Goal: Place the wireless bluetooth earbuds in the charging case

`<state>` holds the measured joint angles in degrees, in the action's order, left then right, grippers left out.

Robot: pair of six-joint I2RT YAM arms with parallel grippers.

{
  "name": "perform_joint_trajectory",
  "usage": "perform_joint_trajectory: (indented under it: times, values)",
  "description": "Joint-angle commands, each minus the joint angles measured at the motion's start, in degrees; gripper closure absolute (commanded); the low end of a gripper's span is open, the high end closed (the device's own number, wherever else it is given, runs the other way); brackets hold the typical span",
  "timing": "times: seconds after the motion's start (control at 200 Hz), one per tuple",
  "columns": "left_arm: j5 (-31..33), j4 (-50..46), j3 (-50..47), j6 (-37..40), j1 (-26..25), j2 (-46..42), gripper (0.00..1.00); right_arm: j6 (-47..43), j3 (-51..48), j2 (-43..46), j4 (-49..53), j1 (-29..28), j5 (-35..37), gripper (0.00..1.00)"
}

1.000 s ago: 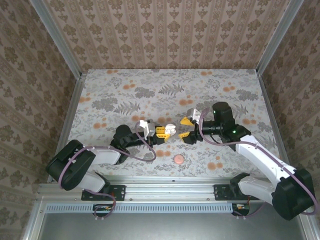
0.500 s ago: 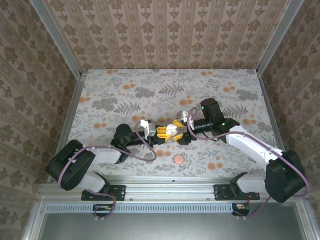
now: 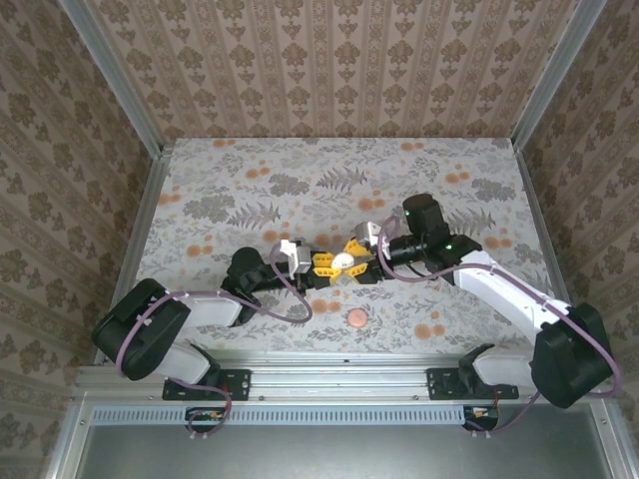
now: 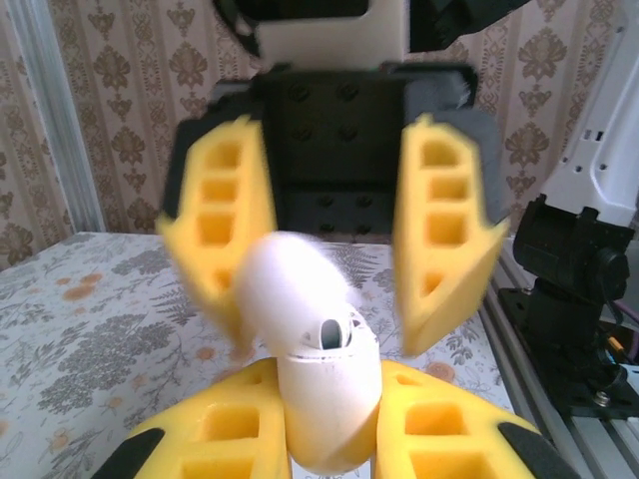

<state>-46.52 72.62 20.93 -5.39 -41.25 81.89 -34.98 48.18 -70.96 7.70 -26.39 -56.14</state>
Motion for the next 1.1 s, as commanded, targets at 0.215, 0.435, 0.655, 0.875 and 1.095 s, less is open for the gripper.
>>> perform_joint_trajectory:
  times: [0.215, 0.435, 0.655, 0.875, 1.095]
  values:
    - [-0.3, 1.2, 1.2, 0.4, 0.0, -0.5, 1.0, 0.3, -4.8, 9.3, -0.5, 1.9, 1.1, 0.54]
    - [-1.9, 1.3, 1.7, 0.2, 0.0, -0.3, 1.0, -0.3, -3.3, 6.3, -0.6, 2.0, 0.7, 0.53]
    - [-2.0, 1.2, 1.7, 0.3, 0.0, -0.7, 1.0, -0.7, -1.6, 2.1, -1.0, 2.0, -3.5, 0.53]
    - [-2.0, 1.2, 1.7, 0.2, 0.0, -0.5, 1.0, -1.1, -0.6, 0.5, -0.9, 1.9, -5.1, 0.59]
    - [-1.9, 1.3, 1.9, -0.1, 0.0, -0.5, 1.0, -1.4, 0.0, -0.8, -0.5, 1.9, -6.2, 0.7]
